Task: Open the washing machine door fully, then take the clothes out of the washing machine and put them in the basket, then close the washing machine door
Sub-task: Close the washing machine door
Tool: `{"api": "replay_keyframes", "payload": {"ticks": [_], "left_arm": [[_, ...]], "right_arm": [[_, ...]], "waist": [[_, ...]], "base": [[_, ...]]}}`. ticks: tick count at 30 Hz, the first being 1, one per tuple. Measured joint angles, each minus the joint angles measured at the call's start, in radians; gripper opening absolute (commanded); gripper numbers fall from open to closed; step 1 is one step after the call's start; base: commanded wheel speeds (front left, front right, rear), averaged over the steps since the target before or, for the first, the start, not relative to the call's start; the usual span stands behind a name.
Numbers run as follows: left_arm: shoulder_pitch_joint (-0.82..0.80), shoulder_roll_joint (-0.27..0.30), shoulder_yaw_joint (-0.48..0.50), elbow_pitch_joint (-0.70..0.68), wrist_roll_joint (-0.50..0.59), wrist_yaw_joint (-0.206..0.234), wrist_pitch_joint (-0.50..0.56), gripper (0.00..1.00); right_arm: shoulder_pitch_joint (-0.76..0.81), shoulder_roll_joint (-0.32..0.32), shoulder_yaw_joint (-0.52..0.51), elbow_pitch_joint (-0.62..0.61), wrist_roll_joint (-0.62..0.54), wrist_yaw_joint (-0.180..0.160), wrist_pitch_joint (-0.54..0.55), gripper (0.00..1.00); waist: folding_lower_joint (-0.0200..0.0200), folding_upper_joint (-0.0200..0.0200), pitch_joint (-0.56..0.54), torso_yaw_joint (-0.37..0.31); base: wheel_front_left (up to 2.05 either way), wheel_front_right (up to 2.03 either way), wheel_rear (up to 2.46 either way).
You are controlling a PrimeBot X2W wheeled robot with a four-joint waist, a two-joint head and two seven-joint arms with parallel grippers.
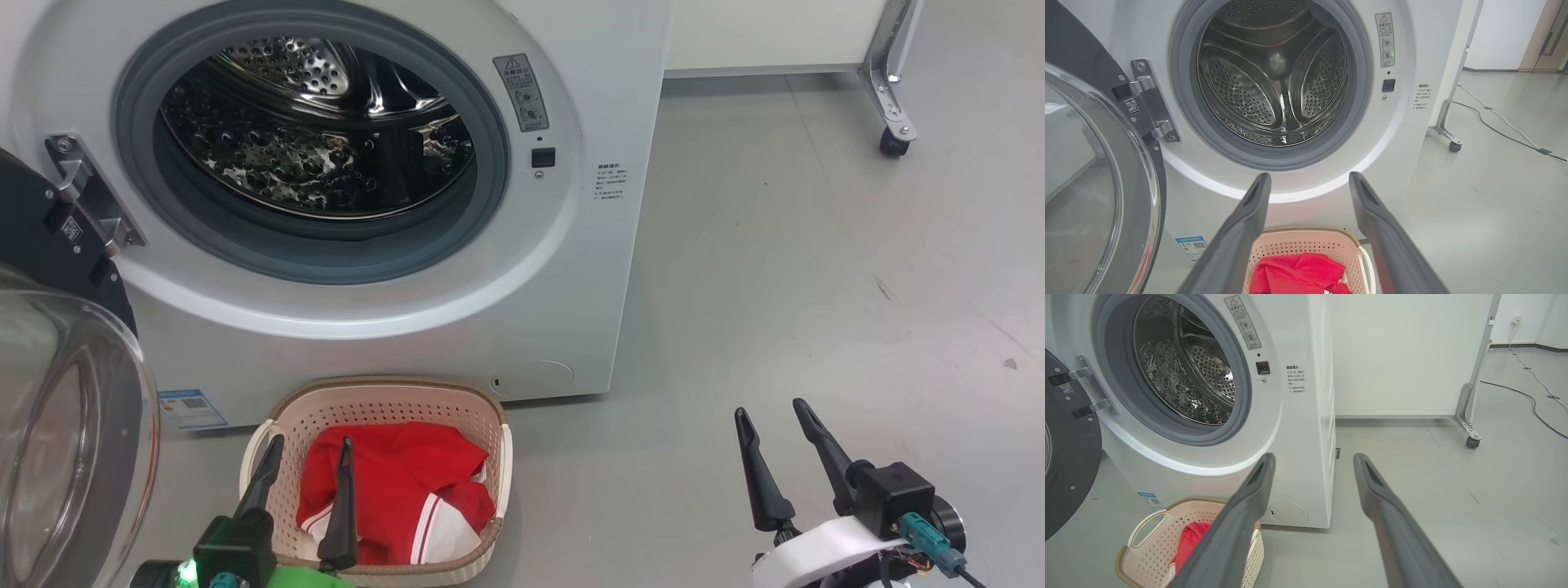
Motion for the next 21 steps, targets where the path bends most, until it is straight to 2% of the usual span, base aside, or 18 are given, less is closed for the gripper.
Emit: {"api": "replay_keyframes", "payload": {"ticks": [21], "left_arm": [[0.021,0.006,-0.007,-0.034,0.002,0.0,0.019,1.0]], "right_arm": [[0.002,0.0,0.007,0.0,0.004,-0.007,0.0,1.0]], "waist": [[0.0,0.0,-0.003,-0.003]], "base": [[-0.85,0.85,0.0]]}}
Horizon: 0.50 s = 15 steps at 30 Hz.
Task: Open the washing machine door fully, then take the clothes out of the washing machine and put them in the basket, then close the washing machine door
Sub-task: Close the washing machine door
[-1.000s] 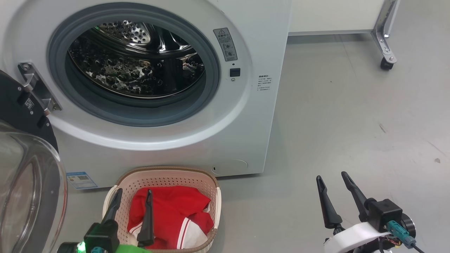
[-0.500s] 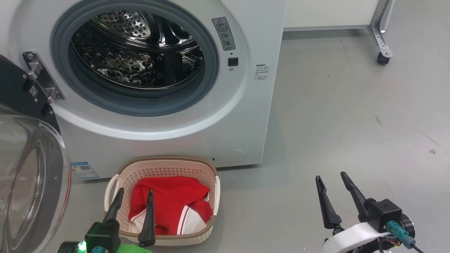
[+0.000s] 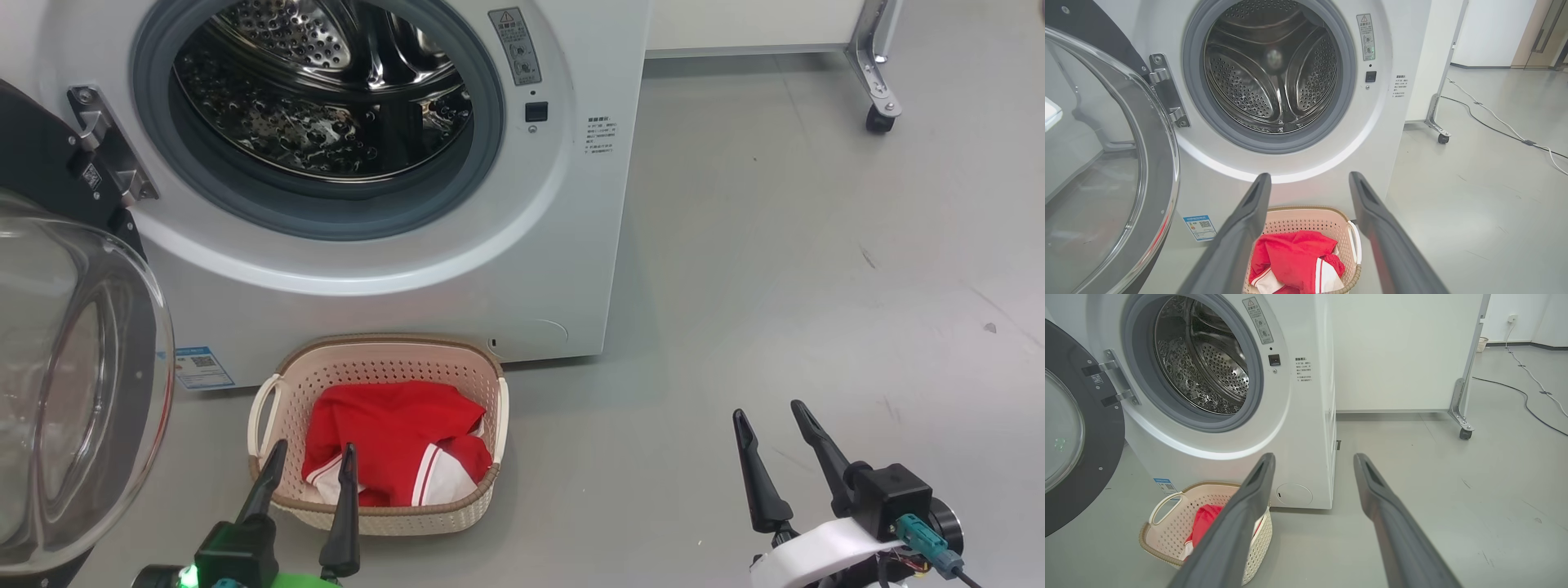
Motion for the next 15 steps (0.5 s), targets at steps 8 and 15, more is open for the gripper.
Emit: {"api": "replay_keyframes", "payload": {"ticks": [8,15], "left_arm": [[0.001,0.001,0.001,-0.007,0.001,0.0,0.007,1.0],[0.002,0.001,0.003,-0.015,0.007,0.0,0.009,1.0]], "right_arm": [[0.0,0.0,0.0,0.0,0.0,-0.001,0.0,1.0],[0.0,0.0,0.0,0.0,0.0,-0.001,0.0,1.0]], "waist": [[0.0,0.0,-0.001,-0.001],[0.0,0.0,0.003,0.0]], "base": [[-0.32,0.32,0.0],[-0.04,0.04,0.0]]}}
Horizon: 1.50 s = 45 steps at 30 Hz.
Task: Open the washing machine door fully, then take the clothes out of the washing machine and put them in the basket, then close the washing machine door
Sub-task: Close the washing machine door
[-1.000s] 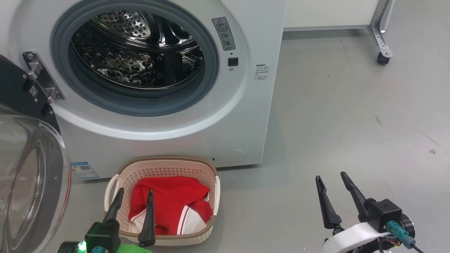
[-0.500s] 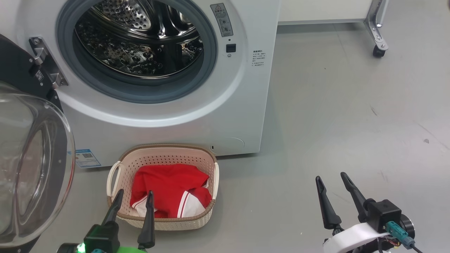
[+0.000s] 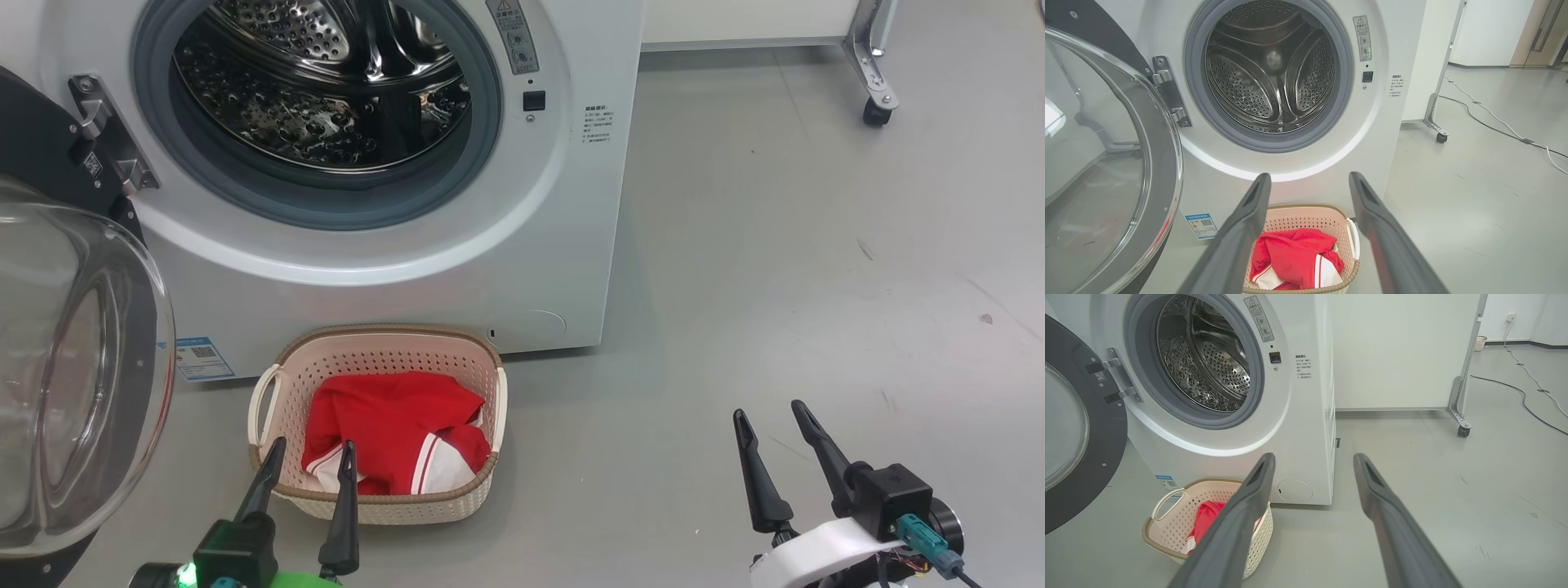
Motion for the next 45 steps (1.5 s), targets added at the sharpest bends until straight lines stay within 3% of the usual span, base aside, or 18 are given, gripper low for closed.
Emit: {"api": "replay_keyframes", "payload": {"ticks": [20,45], "left_arm": [[-0.001,0.0,-0.002,-0.005,0.015,0.0,0.008,1.0],[-0.003,0.0,0.0,0.006,0.02,0.0,-0.003,1.0]], "right_arm": [[0.004,-0.002,-0.022,-0.014,0.0,-0.012,0.0,1.0],[0.022,-0.006,-0.018,-0.026,0.0,-0.007,0.0,1.0]], "waist": [[0.0,0.0,0.003,0.043],[0.0,0.0,-0.012,0.303]], "base": [[0.0,0.0,0.0],[0.0,0.0,0.0]]}}
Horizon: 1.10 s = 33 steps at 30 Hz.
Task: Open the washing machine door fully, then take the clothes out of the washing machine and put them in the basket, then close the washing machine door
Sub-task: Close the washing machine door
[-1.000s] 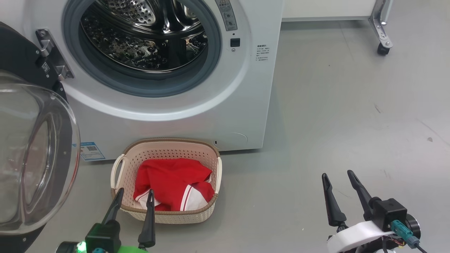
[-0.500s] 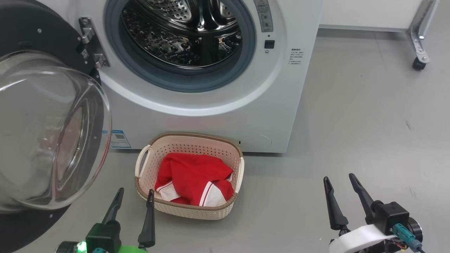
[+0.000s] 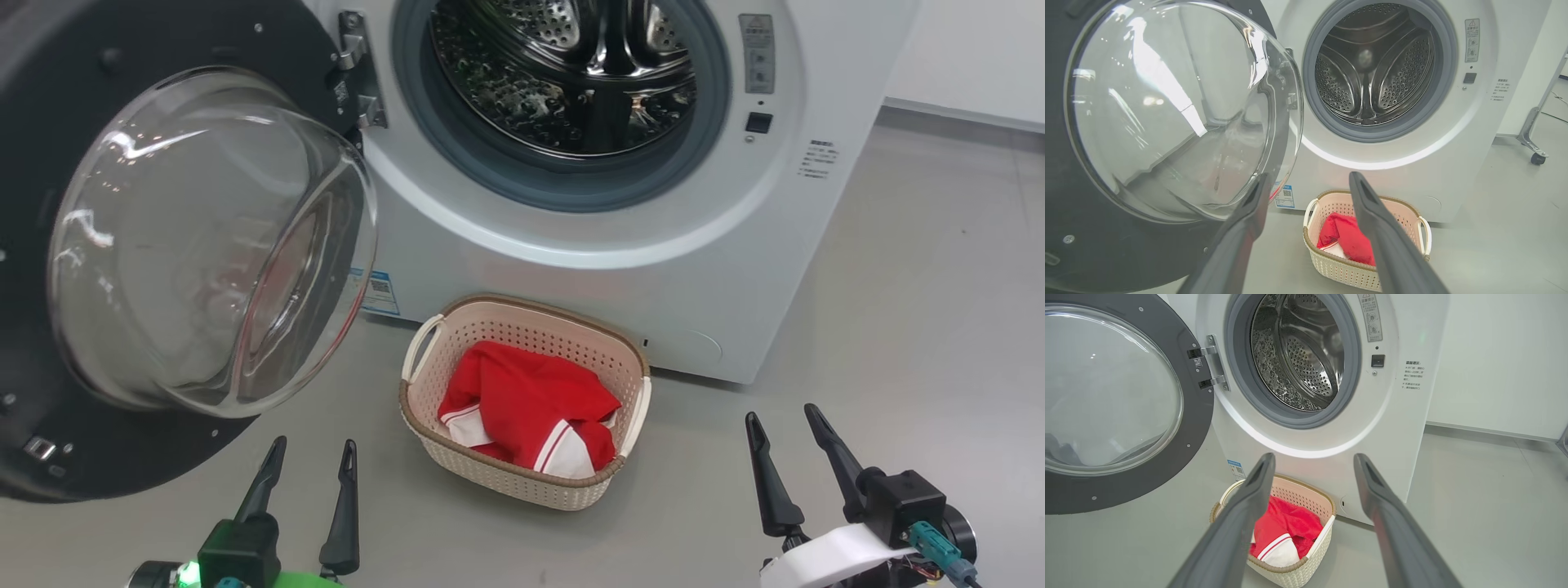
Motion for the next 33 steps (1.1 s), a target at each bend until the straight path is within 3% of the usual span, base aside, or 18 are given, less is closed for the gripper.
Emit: {"api": "replay_keyframes", "payload": {"ticks": [11,18,19,20,29,33], "left_arm": [[0.0,0.0,0.007,-0.001,-0.002,0.001,-0.003,1.0],[0.0,-0.001,0.028,-0.005,-0.011,0.001,-0.017,1.0],[0.0,-0.001,0.028,-0.006,-0.014,0.001,-0.018,0.18],[0.0,-0.001,0.027,-0.006,-0.017,0.001,-0.018,0.0],[-0.002,-0.001,0.022,-0.021,-0.058,0.001,-0.035,0.0],[-0.01,-0.002,0.026,-0.056,-0.124,-0.015,-0.06,0.0]], "right_arm": [[0.002,0.0,0.015,-0.008,-0.002,0.0,0.0,1.0],[-0.002,0.001,0.034,0.003,-0.003,0.009,0.0,1.0],[-0.002,0.001,0.034,0.006,-0.003,0.009,0.0,1.0],[-0.002,0.001,0.034,0.006,-0.003,0.009,0.0,1.0],[-0.004,0.001,0.034,0.01,-0.003,0.009,0.0,1.0],[-0.004,0.001,0.034,0.01,-0.003,0.009,0.0,1.0]], "waist": [[0.0,0.0,0.008,0.121],[0.0,0.0,0.027,0.139],[0.0,0.0,0.029,0.134],[0.0,0.0,0.029,0.133],[0.0,0.0,0.028,0.133],[0.0,0.0,0.026,0.134]], "base": [[0.0,0.0,0.0],[0.0,0.0,0.0],[0.0,0.0,0.0],[0.0,0.0,0.0],[0.0,0.0,0.0],[0.0,0.0,0.0]]}}
